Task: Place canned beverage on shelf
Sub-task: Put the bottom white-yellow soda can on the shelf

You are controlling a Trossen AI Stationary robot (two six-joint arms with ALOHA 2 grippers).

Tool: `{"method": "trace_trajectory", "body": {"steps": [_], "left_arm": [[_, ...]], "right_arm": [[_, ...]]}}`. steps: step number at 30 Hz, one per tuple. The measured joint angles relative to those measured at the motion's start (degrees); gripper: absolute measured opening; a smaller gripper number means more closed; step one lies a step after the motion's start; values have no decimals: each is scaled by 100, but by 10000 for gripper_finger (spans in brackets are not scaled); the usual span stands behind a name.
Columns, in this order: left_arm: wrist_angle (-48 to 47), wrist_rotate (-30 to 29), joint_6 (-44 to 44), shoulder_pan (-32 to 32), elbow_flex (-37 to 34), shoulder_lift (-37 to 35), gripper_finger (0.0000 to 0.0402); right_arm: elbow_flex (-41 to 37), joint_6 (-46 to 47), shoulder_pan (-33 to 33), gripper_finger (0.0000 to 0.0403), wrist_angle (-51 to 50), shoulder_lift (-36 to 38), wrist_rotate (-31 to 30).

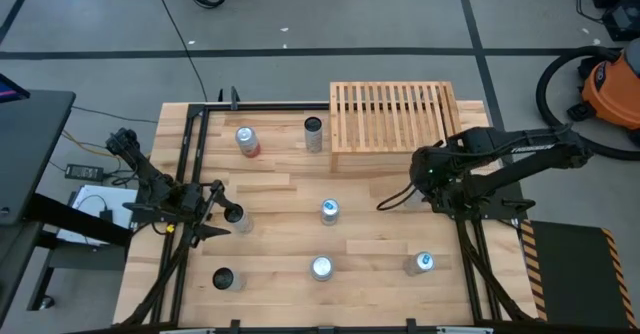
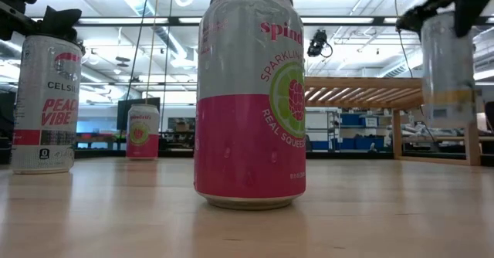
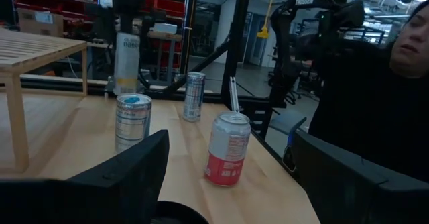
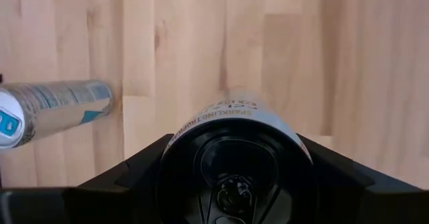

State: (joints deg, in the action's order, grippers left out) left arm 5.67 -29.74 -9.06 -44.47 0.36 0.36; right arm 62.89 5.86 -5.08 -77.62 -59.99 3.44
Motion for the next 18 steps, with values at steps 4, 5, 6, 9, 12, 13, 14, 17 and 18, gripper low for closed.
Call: {"method": "trace_trajectory", "body": {"steps": [4, 5, 6, 9, 12, 13, 14, 17, 18], "left_arm": [[0, 0, -77, 0, 0, -1, 316], [0, -1, -79, -1, 1, -1, 316], [0, 0, -77, -1, 1, -1, 316], [1, -2, -79, 0, 2, -2, 316], [0, -2, -81, -2, 2, 0, 316], [1, 0, -79, -1, 2, -1, 316], [0, -2, -80, -2, 1, -2, 316], [2, 0, -77, 0, 2, 0, 316], [2, -2, -77, 0, 2, -2, 316]], "right_arm": [[639, 22, 50, 274, -418, -283, -293], [791, 50, 82, 274, -511, -343, -374], [940, 68, 123, 274, -603, -403, -452], [1378, 106, 300, 274, -778, -551, -648], [1825, 181, 545, 274, -977, -718, -804], [1972, 202, 633, 274, -1051, -777, -845], [2134, 204, 725, 274, -1132, -834, -866], [2574, 198, 1008, 275, -1264, -1001, -936], [2701, 198, 1099, 275, -1243, -1039, -934]]}}
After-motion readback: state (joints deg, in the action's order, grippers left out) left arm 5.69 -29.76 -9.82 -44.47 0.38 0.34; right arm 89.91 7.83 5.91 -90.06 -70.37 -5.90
